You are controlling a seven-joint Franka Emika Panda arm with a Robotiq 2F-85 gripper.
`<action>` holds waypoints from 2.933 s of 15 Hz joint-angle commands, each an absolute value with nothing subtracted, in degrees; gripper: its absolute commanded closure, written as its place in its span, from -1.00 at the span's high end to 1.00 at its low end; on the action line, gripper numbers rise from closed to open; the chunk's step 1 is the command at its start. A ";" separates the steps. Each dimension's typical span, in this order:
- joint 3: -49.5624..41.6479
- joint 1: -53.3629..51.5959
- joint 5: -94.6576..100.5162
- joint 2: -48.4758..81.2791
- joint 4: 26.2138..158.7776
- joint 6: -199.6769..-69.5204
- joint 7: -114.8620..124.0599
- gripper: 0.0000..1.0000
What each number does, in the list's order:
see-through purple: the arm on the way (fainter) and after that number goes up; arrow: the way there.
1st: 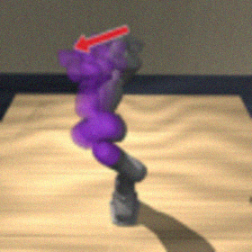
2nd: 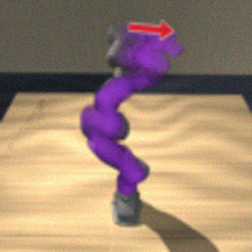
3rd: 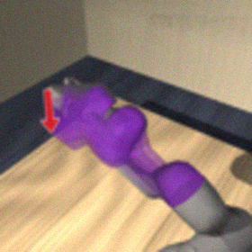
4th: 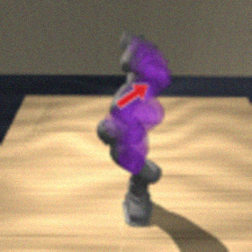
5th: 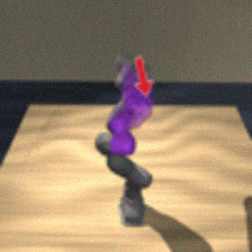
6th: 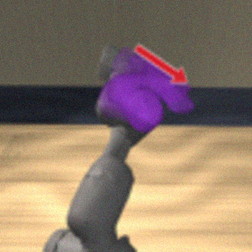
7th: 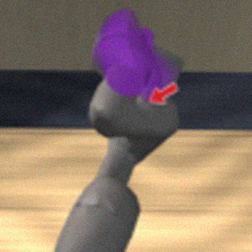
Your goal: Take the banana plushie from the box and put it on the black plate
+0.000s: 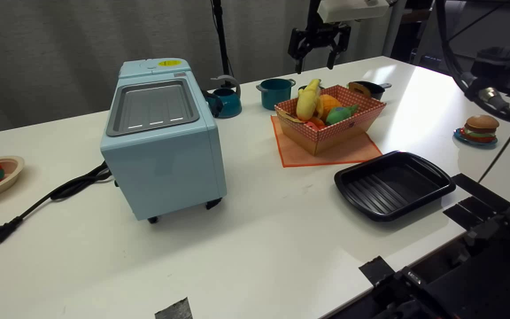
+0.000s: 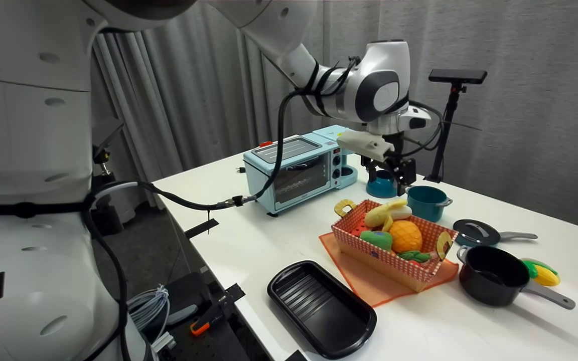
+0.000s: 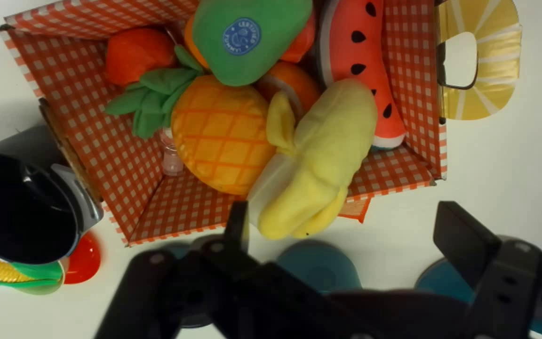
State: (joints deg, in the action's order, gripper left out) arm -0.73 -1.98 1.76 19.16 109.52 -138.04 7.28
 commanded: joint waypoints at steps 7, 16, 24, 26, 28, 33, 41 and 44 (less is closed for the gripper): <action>-0.72 -3.48 1.76 29.59 103.15 -136.47 9.82 1.00; -2.93 -4.82 4.32 35.13 99.33 -136.29 11.99 0.45; -3.49 -6.05 6.14 32.04 102.56 -134.87 14.04 -0.72; -3.41 -6.57 6.57 29.77 104.34 -133.58 14.05 -0.95; -3.48 -7.00 7.09 27.16 106.17 -132.63 14.44 -0.91; -3.35 -7.06 9.72 17.50 113.58 -132.21 15.60 -0.92; -1.27 -5.57 9.79 -0.46 130.76 -132.99 15.95 -0.92; -0.25 -5.02 8.72 -6.59 138.00 -133.92 16.63 -0.92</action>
